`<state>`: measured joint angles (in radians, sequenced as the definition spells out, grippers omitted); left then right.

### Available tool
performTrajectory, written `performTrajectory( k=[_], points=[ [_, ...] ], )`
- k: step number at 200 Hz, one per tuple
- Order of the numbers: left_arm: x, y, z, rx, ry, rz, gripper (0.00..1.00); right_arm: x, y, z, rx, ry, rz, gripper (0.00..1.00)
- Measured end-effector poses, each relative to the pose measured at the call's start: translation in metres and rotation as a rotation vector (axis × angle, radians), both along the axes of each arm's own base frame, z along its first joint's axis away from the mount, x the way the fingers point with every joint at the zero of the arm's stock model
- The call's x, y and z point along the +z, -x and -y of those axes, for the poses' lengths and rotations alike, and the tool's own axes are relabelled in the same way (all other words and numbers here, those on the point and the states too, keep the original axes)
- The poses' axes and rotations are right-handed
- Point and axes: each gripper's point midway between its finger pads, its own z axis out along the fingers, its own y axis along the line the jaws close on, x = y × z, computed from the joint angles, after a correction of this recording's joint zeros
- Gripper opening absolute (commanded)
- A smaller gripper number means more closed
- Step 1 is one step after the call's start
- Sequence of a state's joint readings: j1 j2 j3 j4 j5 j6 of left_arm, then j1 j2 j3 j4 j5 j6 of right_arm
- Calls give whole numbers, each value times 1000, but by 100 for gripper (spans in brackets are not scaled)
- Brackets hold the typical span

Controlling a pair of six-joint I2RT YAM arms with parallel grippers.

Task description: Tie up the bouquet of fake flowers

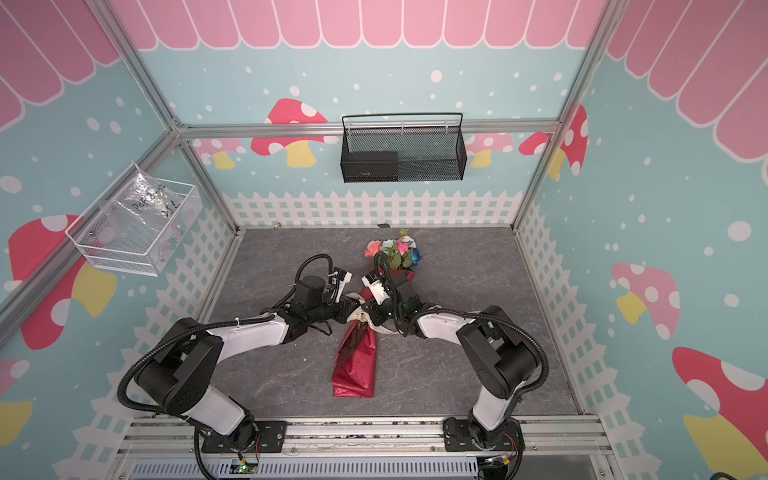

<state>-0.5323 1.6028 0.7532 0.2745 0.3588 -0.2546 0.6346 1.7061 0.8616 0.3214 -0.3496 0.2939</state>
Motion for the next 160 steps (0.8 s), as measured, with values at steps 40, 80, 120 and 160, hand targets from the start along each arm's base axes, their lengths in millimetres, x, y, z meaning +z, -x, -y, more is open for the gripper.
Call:
performTrajectory(
  k=[40,80,120,160],
  points=[
    [0,2,1,-3,10,-14,32,0,-2,5,-36,-2,13,0],
    [4,8,-12,45,35,-29,55,-4,13,31,-134,1,-10,0],
    [19,13,-32,123,66,-25,54,-13,22,49,-217,-29,-39,0],
    [6,20,-50,183,55,-69,48,-20,22,60,-304,-50,-71,0]
  ],
)
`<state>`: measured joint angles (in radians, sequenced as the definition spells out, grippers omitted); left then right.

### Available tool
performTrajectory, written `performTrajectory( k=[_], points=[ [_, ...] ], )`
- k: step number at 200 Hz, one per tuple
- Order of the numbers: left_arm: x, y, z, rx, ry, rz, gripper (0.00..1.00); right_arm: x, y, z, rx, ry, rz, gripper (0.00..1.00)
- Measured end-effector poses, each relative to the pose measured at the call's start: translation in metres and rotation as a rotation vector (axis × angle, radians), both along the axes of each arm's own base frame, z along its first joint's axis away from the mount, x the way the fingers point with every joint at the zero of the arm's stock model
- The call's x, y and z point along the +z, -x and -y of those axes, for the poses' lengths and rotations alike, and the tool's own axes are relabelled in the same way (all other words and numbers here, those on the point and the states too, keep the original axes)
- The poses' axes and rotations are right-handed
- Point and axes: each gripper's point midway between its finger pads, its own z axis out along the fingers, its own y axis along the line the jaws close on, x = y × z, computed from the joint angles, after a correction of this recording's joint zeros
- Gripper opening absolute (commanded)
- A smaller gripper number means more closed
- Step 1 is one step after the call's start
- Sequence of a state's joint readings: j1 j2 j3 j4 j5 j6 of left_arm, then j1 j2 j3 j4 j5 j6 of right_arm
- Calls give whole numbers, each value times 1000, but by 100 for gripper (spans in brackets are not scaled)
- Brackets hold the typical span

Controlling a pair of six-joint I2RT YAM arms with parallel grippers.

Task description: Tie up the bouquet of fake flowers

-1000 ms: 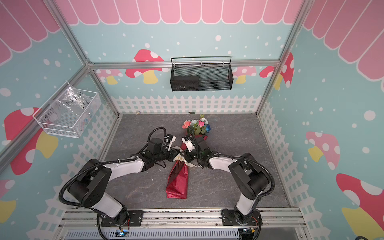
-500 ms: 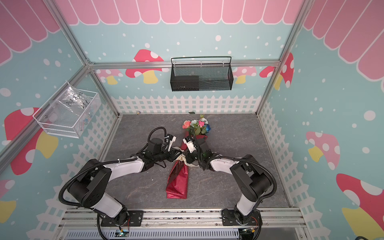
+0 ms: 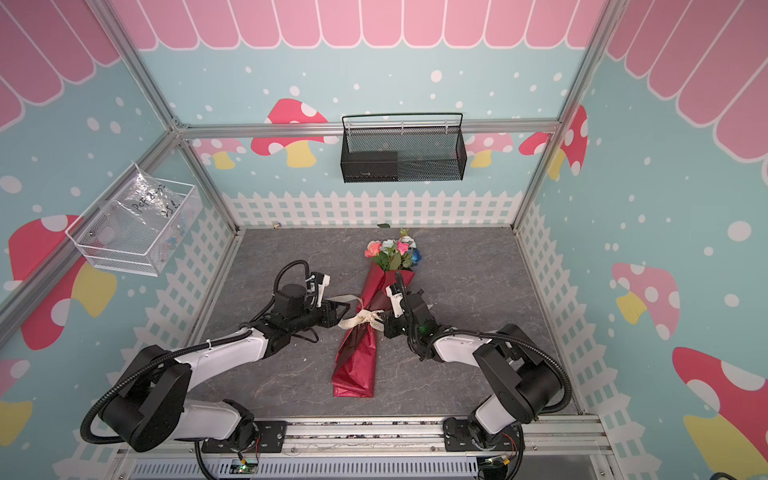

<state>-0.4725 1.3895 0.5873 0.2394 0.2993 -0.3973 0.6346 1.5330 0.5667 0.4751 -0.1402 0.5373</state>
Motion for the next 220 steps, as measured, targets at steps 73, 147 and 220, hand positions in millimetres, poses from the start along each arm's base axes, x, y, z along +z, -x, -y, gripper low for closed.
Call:
performTrajectory(
  k=[73,147,220],
  points=[
    [13,13,56,-209,-25,74,44,4,-4,12,-96,-32,5,0],
    [4,-6,90,-308,-80,157,45,16,-9,14,-127,-58,45,0],
    [-20,11,96,-379,-145,126,38,18,-9,14,-136,-86,45,0]
  ],
)
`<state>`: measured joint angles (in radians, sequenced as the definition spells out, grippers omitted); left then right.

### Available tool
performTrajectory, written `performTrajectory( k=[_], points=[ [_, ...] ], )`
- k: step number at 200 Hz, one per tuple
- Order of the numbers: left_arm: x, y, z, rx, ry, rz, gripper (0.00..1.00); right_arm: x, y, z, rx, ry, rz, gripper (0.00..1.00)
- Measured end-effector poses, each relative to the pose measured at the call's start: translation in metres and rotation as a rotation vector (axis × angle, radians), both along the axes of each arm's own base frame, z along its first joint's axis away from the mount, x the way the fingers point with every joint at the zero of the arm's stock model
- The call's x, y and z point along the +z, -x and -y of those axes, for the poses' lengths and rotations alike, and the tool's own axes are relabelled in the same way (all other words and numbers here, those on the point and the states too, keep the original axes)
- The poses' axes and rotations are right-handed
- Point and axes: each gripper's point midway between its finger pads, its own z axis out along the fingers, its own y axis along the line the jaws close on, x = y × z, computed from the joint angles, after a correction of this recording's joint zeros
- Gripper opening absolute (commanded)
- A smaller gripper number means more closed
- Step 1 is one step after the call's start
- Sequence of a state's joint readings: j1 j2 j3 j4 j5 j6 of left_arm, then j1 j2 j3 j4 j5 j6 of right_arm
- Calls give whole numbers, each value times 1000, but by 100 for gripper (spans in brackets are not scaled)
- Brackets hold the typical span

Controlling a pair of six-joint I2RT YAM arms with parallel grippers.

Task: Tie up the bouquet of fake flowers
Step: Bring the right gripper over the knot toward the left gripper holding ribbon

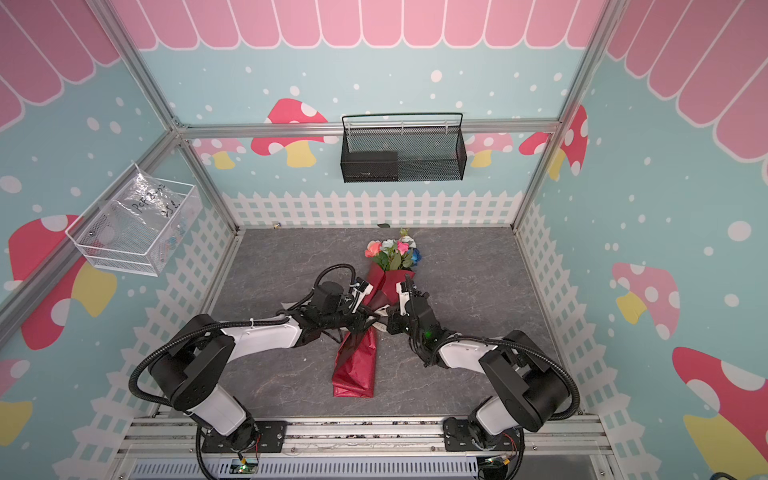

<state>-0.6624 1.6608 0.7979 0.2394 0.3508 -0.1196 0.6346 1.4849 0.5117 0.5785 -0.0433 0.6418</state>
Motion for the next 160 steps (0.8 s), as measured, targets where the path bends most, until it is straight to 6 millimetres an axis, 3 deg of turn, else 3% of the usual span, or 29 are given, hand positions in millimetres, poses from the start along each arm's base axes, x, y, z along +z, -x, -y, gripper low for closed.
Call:
performTrajectory(
  k=[22,38,54,90,114,160],
  points=[
    [-5,1,-2,5,-12,-4,15,0,1,-1,5,-7,-2,1],
    [-9,0,-2,4,-20,-8,12,0,2,-2,13,-12,-7,3],
    [-15,1,-1,-3,-26,-17,2,0,3,-3,19,-17,-11,6],
    [-21,3,0,-15,-30,-32,0,-5,9,-3,38,-3,-43,32],
    [-21,3,0,-19,-33,-26,0,-1,14,1,62,51,-55,38],
    [-20,2,0,-26,-38,-13,0,62,-2,5,49,46,3,43]
  ],
)
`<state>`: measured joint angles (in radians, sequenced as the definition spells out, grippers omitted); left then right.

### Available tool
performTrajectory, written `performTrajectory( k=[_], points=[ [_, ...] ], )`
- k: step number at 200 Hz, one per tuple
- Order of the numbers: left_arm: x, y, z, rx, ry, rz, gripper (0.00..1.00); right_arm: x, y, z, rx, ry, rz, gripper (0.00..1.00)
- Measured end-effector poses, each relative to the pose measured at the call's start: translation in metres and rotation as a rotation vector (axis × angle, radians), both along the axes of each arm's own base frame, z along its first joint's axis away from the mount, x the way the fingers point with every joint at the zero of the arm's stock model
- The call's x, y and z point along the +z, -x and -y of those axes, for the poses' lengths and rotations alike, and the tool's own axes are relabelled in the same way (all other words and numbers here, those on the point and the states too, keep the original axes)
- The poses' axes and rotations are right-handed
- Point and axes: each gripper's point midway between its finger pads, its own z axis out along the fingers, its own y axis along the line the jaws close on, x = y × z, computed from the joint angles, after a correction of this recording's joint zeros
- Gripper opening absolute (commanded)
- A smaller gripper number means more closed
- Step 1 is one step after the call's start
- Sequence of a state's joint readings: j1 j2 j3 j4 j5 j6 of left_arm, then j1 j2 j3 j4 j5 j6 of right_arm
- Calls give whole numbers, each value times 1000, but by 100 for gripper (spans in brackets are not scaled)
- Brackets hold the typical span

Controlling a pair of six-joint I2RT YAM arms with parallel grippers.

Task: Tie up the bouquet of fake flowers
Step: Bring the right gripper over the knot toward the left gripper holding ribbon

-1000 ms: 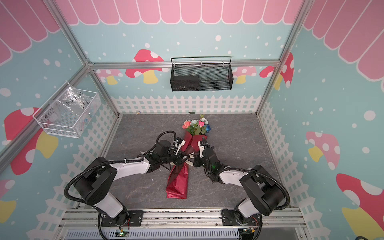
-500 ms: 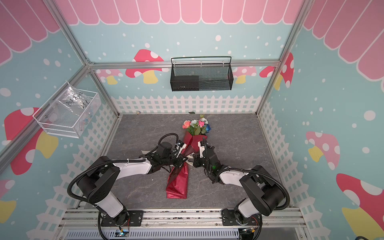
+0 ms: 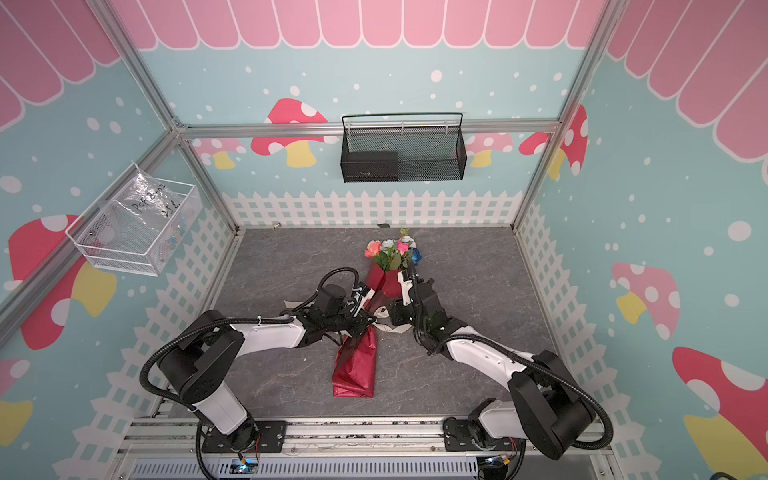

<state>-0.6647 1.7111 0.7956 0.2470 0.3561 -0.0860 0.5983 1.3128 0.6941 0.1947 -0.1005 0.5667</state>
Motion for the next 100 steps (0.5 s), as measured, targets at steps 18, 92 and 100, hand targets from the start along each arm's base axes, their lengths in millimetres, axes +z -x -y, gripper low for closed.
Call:
performTrajectory(
  k=[18,92,100],
  points=[
    [1,0,2,-7,-1,11,0,14,-2,-11,63,15,10,45],
    [1,0,2,-27,-24,58,0,-18,-16,-21,301,335,39,43],
    [1,0,3,-31,-23,65,0,-23,-17,-19,321,357,44,43]
  ],
)
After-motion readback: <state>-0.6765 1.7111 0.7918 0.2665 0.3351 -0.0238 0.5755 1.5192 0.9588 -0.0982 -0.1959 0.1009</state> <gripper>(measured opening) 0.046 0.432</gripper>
